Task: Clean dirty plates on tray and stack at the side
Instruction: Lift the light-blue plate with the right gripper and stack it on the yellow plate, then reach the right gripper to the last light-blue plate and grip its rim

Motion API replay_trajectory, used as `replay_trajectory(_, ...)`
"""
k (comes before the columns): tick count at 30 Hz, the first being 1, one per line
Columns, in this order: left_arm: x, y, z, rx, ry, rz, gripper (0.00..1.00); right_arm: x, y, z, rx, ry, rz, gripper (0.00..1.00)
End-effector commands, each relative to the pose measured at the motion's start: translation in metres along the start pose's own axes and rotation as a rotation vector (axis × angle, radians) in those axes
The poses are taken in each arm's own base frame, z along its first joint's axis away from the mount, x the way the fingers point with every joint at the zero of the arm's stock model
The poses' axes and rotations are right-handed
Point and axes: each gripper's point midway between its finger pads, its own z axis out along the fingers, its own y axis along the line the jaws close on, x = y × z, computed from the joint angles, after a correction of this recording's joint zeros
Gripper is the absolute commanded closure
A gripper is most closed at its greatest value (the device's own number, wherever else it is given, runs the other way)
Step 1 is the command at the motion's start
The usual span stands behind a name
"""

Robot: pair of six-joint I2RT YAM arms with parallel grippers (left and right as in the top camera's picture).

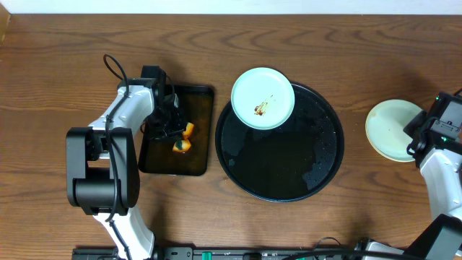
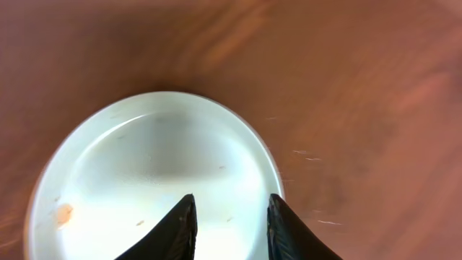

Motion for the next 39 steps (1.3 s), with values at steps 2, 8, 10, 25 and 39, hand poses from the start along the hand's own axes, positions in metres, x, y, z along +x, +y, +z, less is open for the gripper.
replay_trajectory(2,0.005,0.000,0.004,0.008,0.028,0.007,0.92,0.012,0.064,-0.018,-0.346,0.089,-0.010,0.67)
replay_trajectory(8,-0.001,-0.003,-0.001,0.011,0.002,0.013,0.92,0.051,0.143,-0.063,-0.718,0.186,-0.218,0.60)
replay_trajectory(10,-0.005,-0.006,-0.008,0.017,-0.024,0.021,0.93,0.062,0.164,-0.077,-0.786,0.186,-0.300,0.54)
replay_trajectory(25,-0.012,0.003,-0.023,-0.050,-0.088,0.009,0.92,0.056,0.279,-0.152,-0.885,0.147,-0.738,0.32)
replay_trajectory(39,-0.011,0.003,-0.023,-0.051,-0.085,0.008,0.92,0.135,0.318,-0.054,-0.836,0.366,-0.688,0.43)
